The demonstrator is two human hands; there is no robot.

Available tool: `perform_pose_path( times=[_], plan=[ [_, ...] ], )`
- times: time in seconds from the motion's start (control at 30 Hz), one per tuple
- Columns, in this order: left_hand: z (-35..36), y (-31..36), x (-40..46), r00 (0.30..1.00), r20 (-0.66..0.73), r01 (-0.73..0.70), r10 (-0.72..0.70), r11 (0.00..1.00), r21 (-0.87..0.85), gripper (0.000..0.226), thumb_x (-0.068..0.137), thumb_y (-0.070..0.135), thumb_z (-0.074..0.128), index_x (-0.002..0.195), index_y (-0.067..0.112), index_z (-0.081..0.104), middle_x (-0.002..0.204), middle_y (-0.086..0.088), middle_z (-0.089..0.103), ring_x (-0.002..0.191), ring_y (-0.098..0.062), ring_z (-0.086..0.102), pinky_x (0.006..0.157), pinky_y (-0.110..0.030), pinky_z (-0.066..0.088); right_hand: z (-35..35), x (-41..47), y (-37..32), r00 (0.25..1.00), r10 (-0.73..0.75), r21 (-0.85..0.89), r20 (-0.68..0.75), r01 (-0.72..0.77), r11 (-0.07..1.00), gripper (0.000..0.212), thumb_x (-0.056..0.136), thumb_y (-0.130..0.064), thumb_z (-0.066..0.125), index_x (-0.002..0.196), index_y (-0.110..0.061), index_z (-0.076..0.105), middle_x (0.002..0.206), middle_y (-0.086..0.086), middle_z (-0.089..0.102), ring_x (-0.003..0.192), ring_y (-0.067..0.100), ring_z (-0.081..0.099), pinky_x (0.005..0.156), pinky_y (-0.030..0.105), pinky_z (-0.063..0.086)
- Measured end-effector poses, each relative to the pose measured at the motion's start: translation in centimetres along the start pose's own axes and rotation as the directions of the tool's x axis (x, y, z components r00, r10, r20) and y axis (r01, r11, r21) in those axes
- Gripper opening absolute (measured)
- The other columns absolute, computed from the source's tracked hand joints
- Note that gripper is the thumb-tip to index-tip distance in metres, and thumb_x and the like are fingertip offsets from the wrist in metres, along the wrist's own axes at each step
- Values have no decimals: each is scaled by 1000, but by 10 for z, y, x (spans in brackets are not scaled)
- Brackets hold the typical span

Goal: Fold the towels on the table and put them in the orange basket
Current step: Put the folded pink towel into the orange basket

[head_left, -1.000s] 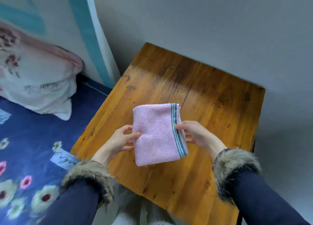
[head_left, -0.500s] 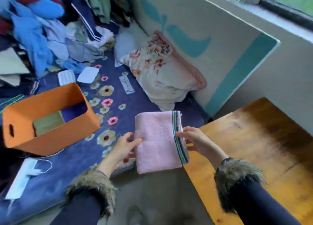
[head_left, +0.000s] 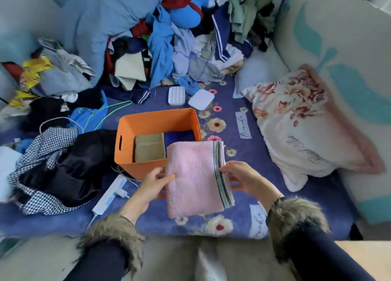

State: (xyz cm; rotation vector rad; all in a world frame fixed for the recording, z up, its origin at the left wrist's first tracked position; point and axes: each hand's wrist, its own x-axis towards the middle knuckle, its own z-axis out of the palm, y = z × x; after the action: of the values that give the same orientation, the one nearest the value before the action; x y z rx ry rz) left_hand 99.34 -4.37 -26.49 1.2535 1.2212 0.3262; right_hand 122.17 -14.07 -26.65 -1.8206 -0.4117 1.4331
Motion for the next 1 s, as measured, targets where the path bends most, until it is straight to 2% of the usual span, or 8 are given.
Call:
perform_pose_path(
  times=[0.1, 0.3, 0.43, 0.53, 0.67, 0.77, 0.87, 1.0],
  plan=[
    [-29, 8, 36, 997, -66, 40, -43, 998, -55, 11, 87, 18, 63, 96, 24, 58, 101, -2, 61, 88, -17, 62, 72, -34, 54, 25, 46, -35, 998, 12, -21, 54, -11, 1000, 10, 88, -12, 56, 79, -14, 59, 82, 7, 57, 72, 17, 55, 63, 28, 49],
    [-76, 28, 123, 971, -197, 127, -138, 990, -63, 12, 87, 16, 64, 97, 14, 58, 93, -4, 61, 72, -15, 61, 48, -21, 50, 72, 142, -92, 992, 60, -73, 107, -53, 996, 16, 88, -8, 55, 73, -14, 56, 73, 6, 56, 66, 18, 53, 63, 31, 49],
    [-99, 28, 180, 947, -238, 213, -218, 976, -47, 21, 87, 15, 63, 105, 10, 55, 92, -6, 60, 75, -20, 60, 56, -28, 50, 103, 202, -114, 985, 135, -99, 104, -125, 987, 11, 87, -7, 56, 79, -14, 59, 80, 5, 61, 73, 18, 58, 61, 29, 48],
    [-118, 14, 225, 920, -276, 275, -280, 960, -55, 20, 87, 19, 63, 104, 17, 53, 88, 2, 58, 75, -14, 57, 56, -26, 44, 126, 249, -116, 973, 196, -114, 118, -183, 976, 9, 88, -6, 55, 86, -13, 60, 86, 6, 62, 78, 19, 58, 61, 28, 47],
    [-132, -19, 281, 883, -336, 362, -328, 931, 42, 19, 86, 22, 62, 100, 22, 50, 88, 3, 55, 74, -14, 52, 55, -27, 40, 153, 309, -97, 955, 272, -110, 118, -260, 959, 14, 88, -4, 53, 97, -10, 62, 95, 10, 65, 86, 22, 60, 68, 32, 51],
    [-136, -44, 316, 867, -370, 413, -333, 897, 159, 17, 85, 20, 60, 99, 17, 51, 90, -3, 56, 83, -24, 55, 66, -36, 47, 170, 345, -79, 949, 308, -126, 72, -298, 946, 15, 87, -3, 52, 96, -8, 63, 95, 11, 65, 85, 21, 61, 61, 30, 50],
    [-139, -63, 339, 871, -402, 429, -284, 838, 337, 15, 86, 22, 57, 98, 15, 51, 85, -4, 56, 77, -24, 53, 60, -32, 41, 187, 372, -64, 941, 335, -149, 39, -326, 933, 14, 87, -3, 51, 92, -11, 61, 95, 11, 64, 83, 21, 60, 60, 30, 50],
    [-147, -75, 364, 858, -446, 456, -256, 779, 431, 26, 88, 23, 54, 111, 11, 52, 105, -13, 59, 95, -34, 56, 75, -37, 46, 208, 404, -57, 952, 305, -224, -13, -300, 927, 11, 87, -8, 52, 87, -14, 61, 90, 11, 61, 87, 24, 58, 77, 41, 56]
  ],
)
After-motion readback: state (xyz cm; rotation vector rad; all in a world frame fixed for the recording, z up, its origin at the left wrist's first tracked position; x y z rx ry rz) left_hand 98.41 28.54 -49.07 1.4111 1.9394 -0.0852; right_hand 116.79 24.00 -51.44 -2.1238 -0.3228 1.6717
